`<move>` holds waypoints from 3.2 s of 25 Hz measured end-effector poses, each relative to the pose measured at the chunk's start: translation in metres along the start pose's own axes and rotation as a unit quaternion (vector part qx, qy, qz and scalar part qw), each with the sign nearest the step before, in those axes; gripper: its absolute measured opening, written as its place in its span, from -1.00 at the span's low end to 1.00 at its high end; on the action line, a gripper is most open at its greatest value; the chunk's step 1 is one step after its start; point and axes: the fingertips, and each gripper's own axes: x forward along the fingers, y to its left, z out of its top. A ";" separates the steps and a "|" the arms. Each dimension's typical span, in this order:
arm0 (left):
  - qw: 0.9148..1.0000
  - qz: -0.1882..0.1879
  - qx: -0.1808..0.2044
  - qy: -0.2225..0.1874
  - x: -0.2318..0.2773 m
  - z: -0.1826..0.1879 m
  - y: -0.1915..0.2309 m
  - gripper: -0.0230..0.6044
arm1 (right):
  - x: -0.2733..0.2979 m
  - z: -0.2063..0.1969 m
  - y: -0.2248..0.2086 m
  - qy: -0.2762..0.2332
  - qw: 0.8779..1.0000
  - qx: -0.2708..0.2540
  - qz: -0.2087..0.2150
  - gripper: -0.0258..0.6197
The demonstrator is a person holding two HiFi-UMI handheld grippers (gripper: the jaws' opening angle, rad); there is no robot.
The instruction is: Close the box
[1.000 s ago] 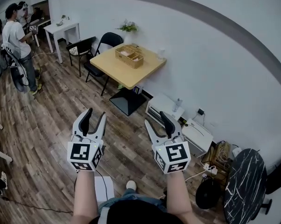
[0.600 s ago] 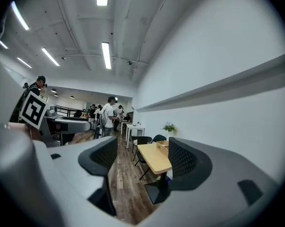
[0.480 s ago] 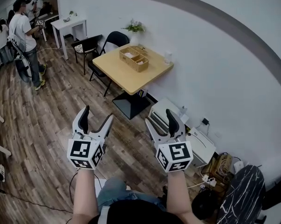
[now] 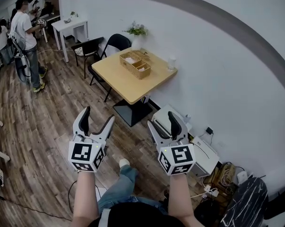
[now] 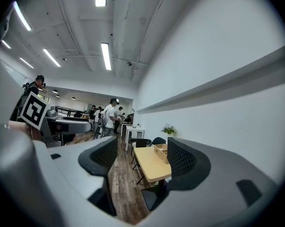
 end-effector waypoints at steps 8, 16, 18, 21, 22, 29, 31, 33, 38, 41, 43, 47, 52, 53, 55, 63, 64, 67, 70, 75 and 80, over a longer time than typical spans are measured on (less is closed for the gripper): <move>1.000 -0.010 -0.009 0.017 0.090 -0.026 0.022 0.25 | 0.080 -0.011 -0.051 0.012 1.000 0.002 -0.004 0.10; 0.999 -0.001 -0.014 0.029 0.197 -0.043 0.061 0.25 | 0.181 -0.016 -0.102 0.023 1.000 0.004 0.010 0.10; 0.999 0.001 -0.014 0.031 0.224 -0.047 0.071 0.25 | 0.207 -0.018 -0.115 0.028 0.999 0.004 0.016 0.10; 0.999 0.004 -0.013 0.032 0.262 -0.051 0.085 0.25 | 0.245 -0.019 -0.132 0.034 0.999 0.002 0.022 0.10; 0.999 0.004 -0.013 0.033 0.274 -0.053 0.089 0.25 | 0.256 -0.019 -0.138 0.034 0.999 0.001 0.023 0.10; 0.999 0.006 -0.018 0.039 0.327 -0.064 0.107 0.25 | 0.309 -0.027 -0.160 0.049 0.998 -0.009 0.035 0.10; 0.999 0.008 -0.025 0.045 0.336 -0.071 0.112 0.25 | 0.318 -0.032 -0.164 0.054 0.998 -0.008 0.037 0.10; 0.998 0.011 -0.029 0.049 0.346 -0.077 0.115 0.25 | 0.325 -0.037 -0.171 0.059 0.998 -0.006 0.038 0.10; 0.998 0.019 -0.030 0.061 0.374 -0.091 0.124 0.25 | 0.354 -0.052 -0.195 0.070 0.997 0.015 0.040 0.10; 0.997 0.022 -0.025 0.066 0.394 -0.098 0.133 0.25 | 0.380 -0.056 -0.209 0.066 0.996 0.038 0.042 0.10; 0.997 0.025 -0.022 0.067 0.408 -0.099 0.141 0.25 | 0.399 -0.057 -0.216 0.063 0.996 0.051 0.046 0.10; 0.998 0.028 -0.013 0.062 0.443 -0.095 0.155 0.25 | 0.436 -0.059 -0.233 0.059 0.995 0.066 0.049 0.10; 0.998 0.027 -0.010 0.064 0.500 -0.099 0.169 0.25 | 0.489 -0.071 -0.268 0.072 0.993 0.083 0.049 0.10; 0.997 0.027 -0.010 0.065 0.512 -0.101 0.172 0.25 | 0.500 -0.074 -0.275 0.075 0.992 0.087 0.048 0.10; 0.997 0.028 -0.011 0.068 0.533 -0.104 0.178 0.25 | 0.522 -0.082 -0.290 0.083 0.991 0.096 0.048 0.10; 0.995 0.041 -0.011 0.087 0.601 -0.118 0.200 0.25 | 0.605 -0.129 -0.345 0.135 0.980 0.136 0.053 0.10; 0.995 0.042 -0.011 0.090 0.607 -0.120 0.203 0.25 | 0.614 -0.135 -0.350 0.142 0.978 0.143 0.053 0.10; 0.994 0.045 -0.011 0.099 0.623 -0.128 0.210 0.25 | 0.640 -0.153 -0.363 0.160 0.971 0.169 0.059 0.10; 0.993 0.045 -0.015 0.107 0.635 -0.139 0.215 0.25 | 0.661 -0.176 -0.371 0.182 0.962 0.194 0.062 0.10; 0.991 0.042 -0.016 0.127 0.646 -0.159 0.217 0.25 | 0.687 -0.225 -0.384 0.223 0.942 0.245 0.054 0.10; 0.989 0.041 -0.019 0.143 0.650 -0.173 0.219 0.25 | 0.706 -0.271 -0.394 0.261 0.913 0.311 0.042 0.10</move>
